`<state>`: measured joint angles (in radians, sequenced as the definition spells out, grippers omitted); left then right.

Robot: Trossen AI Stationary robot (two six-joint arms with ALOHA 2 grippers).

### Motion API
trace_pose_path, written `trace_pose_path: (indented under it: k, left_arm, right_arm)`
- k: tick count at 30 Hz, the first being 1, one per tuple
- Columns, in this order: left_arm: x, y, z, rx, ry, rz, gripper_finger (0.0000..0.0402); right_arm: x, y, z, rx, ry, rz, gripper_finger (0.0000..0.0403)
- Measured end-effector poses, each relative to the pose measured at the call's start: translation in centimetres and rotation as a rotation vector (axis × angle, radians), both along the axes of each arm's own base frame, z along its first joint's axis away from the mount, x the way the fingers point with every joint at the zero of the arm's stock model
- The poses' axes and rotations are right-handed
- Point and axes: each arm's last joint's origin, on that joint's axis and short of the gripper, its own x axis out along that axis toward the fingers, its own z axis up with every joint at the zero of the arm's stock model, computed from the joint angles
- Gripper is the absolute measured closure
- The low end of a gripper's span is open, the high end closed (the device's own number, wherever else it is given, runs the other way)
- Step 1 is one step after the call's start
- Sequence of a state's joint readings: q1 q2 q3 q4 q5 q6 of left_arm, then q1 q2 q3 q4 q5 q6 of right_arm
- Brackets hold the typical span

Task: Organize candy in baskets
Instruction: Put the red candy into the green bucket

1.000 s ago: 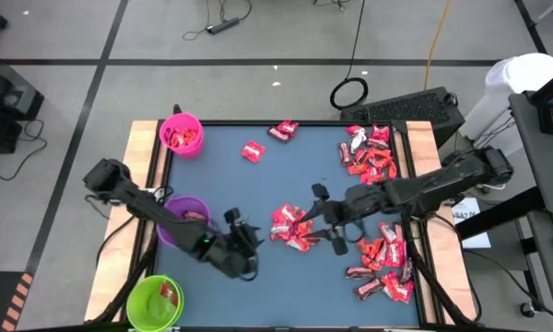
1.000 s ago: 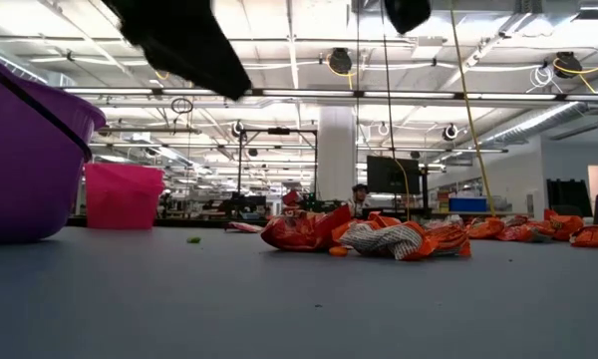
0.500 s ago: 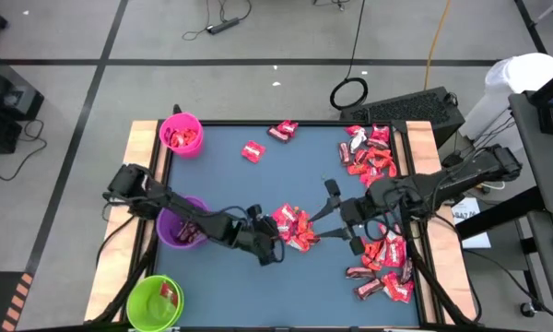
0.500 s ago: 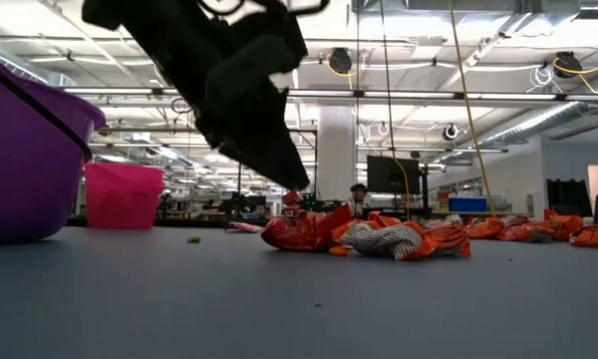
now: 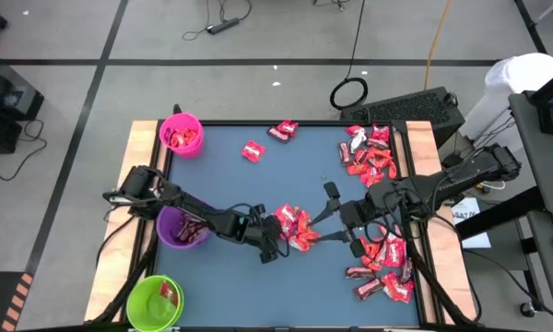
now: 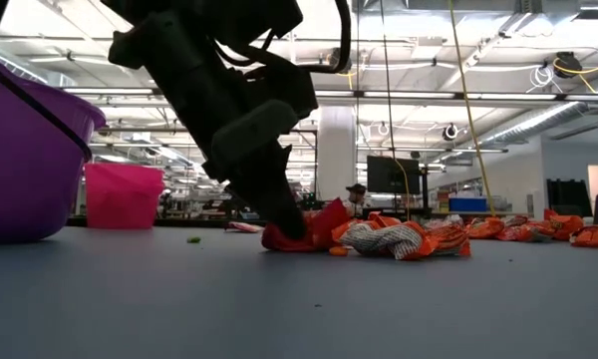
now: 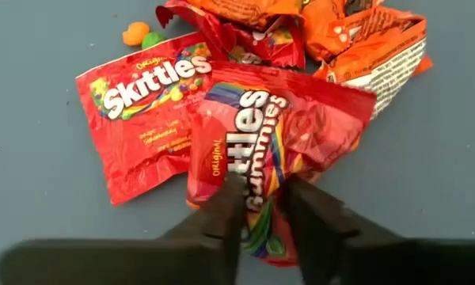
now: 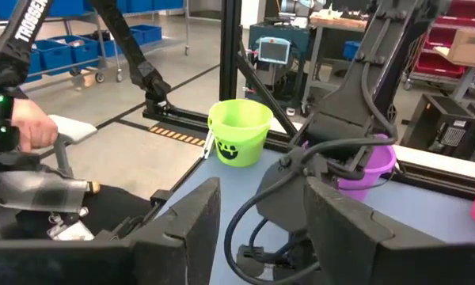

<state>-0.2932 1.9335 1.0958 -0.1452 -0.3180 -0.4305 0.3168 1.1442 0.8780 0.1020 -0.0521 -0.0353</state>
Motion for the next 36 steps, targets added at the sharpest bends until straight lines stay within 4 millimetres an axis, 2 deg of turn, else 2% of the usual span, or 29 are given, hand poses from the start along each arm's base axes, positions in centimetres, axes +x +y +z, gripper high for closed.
trace_pose_path:
  k: [2,4,8,11,17,22,24,29,36]
  left_arm:
    - [0.0,-0.1,0.2,-0.006,-0.012,-0.005,0.0367]
    - [0.1,-0.4,0.4,-0.006,-0.014,-0.013,0.039]
    - [0.2,-1.8,1.0,-0.009,-0.025,-0.044,0.038]
    - [-0.1,-3.3,2.4,-0.001,0.001,-0.083,0.0377]
    - [-1.3,-7.0,7.5,0.002,0.018,-0.176,0.0391]
    - [-3.2,-10.0,12.0,-0.019,-0.014,-0.264,0.0392]
    - [-4.1,-10.7,12.9,-0.024,0.014,-0.298,0.0392]
    - [-5.8,-12.8,15.0,-0.174,0.074,-0.399,0.0392]
    - [-8.2,-14.4,16.2,-0.36,0.211,-0.319,0.0392]
  right_arm:
    - [0.1,0.0,-0.2,0.0,0.01,0.0,0.0232]
    - [0.2,0.0,-0.2,0.001,0.009,-0.003,0.0232]
    - [0.3,0.1,-0.5,0.013,0.031,-0.007,0.0232]
    - [0.3,0.1,-0.5,0.032,0.041,-0.009,0.0232]
    - [0.3,0.1,-0.5,0.037,0.043,-0.009,0.0232]
    - [0.3,0.1,-0.5,0.044,0.038,-0.009,0.0232]
    - [0.3,0.1,-0.4,0.055,0.04,-0.014,0.0232]
    - [0.3,0.1,-0.4,0.063,0.044,-0.018,0.0232]
    - [0.7,0.2,-0.9,0.071,0.073,-0.02,0.0232]
